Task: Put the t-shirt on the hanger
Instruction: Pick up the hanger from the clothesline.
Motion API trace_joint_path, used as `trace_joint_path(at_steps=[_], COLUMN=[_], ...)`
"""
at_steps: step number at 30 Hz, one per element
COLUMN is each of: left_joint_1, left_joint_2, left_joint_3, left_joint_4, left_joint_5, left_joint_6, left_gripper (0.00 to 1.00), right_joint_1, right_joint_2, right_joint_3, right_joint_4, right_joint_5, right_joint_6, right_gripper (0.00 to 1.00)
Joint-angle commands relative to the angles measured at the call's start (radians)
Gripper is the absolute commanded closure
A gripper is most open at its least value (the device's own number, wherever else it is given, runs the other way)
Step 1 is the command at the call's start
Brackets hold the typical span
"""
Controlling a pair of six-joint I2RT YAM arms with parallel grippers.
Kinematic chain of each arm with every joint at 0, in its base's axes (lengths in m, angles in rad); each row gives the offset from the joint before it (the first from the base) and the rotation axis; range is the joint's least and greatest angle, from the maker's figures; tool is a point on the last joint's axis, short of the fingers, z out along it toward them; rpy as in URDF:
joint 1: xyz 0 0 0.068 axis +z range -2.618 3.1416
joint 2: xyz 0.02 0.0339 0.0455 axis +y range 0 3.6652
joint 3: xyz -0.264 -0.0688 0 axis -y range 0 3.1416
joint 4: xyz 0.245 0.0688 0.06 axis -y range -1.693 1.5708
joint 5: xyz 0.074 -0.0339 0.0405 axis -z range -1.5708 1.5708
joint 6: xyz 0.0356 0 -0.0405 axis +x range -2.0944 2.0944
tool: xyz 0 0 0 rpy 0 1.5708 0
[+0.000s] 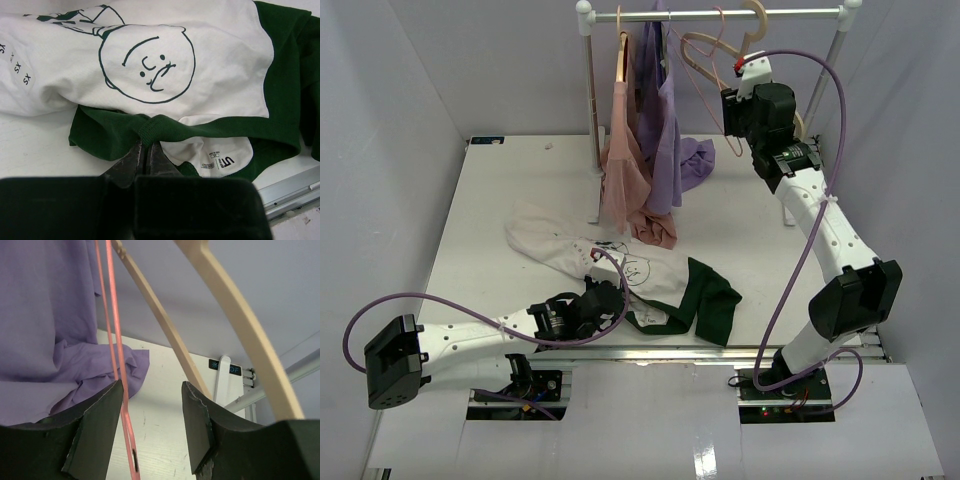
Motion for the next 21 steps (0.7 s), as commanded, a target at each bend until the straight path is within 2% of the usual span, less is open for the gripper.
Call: trace_joint_path(at_steps=[1, 13, 21], left_joint_1=[-0.003, -0.003, -0.003], left_joint_2=[-0.005, -0.002, 0.007], left_joint_3=[0.023, 0.025, 0.028], left_joint_4=[0.011, 0.011, 0.011], left_joint_5=[-0.005, -0.007, -0.007], left_joint_6=[0.004, 0.006, 0.006], left_gripper=[1.0, 1.0, 1.0], right_joint_1=[-0.001, 0.001, -0.001], right_joint_2=[0.014, 0.051, 0.048], right_joint_3=[0.039, 0.025, 0.021], right_joint_4=[0.012, 0.019, 0.013], right_joint_5=[-0.052, -0.084, -0.089], right_joint_6=[0.025, 0.064, 0.066], right_gripper=[0.43, 0.45, 0.58])
